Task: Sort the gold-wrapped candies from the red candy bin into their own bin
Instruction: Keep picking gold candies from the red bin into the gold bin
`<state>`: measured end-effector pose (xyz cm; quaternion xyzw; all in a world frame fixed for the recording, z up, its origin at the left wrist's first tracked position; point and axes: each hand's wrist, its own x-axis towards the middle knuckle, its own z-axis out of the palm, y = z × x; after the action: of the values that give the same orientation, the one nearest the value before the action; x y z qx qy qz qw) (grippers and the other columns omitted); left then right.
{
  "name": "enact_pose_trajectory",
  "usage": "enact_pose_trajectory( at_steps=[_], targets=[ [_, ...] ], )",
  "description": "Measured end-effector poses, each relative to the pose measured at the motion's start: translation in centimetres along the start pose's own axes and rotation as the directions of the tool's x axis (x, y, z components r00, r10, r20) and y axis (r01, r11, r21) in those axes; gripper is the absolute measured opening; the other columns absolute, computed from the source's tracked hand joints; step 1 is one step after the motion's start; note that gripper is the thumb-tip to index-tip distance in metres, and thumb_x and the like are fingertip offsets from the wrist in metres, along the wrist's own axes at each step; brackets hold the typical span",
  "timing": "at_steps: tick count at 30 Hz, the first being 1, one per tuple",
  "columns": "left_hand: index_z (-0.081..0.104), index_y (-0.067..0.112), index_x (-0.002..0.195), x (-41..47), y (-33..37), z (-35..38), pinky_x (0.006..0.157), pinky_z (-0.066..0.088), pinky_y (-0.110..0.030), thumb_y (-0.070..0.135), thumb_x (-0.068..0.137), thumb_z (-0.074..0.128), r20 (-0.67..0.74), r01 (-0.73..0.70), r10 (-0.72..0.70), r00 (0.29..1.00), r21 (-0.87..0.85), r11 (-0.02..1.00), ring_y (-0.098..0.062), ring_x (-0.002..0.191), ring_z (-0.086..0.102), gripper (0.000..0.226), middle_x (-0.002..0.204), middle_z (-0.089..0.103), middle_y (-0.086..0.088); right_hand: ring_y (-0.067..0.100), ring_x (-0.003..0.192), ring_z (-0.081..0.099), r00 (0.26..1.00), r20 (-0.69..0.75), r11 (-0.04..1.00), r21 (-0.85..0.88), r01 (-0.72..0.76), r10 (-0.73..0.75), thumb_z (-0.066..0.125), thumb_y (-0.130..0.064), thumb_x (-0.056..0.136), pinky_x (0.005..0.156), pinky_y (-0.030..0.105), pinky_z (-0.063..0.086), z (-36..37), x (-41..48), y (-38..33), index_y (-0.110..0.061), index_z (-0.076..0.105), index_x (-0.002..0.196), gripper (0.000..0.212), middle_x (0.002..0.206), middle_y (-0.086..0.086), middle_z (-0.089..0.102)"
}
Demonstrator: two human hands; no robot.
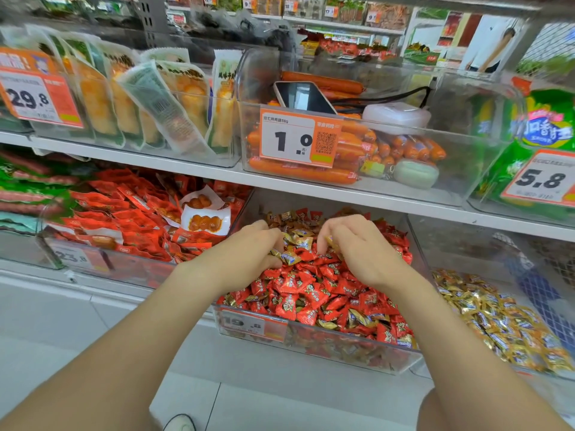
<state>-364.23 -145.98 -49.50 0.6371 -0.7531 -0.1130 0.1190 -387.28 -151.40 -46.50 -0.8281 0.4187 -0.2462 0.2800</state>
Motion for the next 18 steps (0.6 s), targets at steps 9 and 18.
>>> enact_pose_trajectory(
  at_steps=[9,18],
  targets=[
    [0.050,0.019,0.123,0.9,-0.6,0.7,0.082,0.047,-0.037,0.024,0.109,0.053,-0.118,-0.028,0.042,0.992,0.117,0.993,-0.023,0.096,0.051,0.015,0.103,0.042,0.000,0.019,0.116,0.067,0.989,-0.035,0.925,-0.362,0.119,-0.141,0.049,-0.020,0.109,0.101,0.033,0.052,1.8,3.2,1.0,-0.019,0.073,0.131,0.033,0.125,0.000,0.075],
    [0.043,0.011,0.101,2.1,0.5,0.3,0.081,0.049,-0.041,0.017,0.107,0.041,-0.162,0.108,-0.099,0.982,0.048,0.993,-0.029,0.091,0.055,0.009,0.085,0.038,0.002,0.026,0.101,0.069,0.985,0.173,0.847,-0.526,0.075,0.021,0.052,-0.051,0.105,0.084,0.044,0.058,2.2,6.2,0.4,-0.029,0.067,0.128,0.035,0.108,-0.002,0.072]
  ],
)
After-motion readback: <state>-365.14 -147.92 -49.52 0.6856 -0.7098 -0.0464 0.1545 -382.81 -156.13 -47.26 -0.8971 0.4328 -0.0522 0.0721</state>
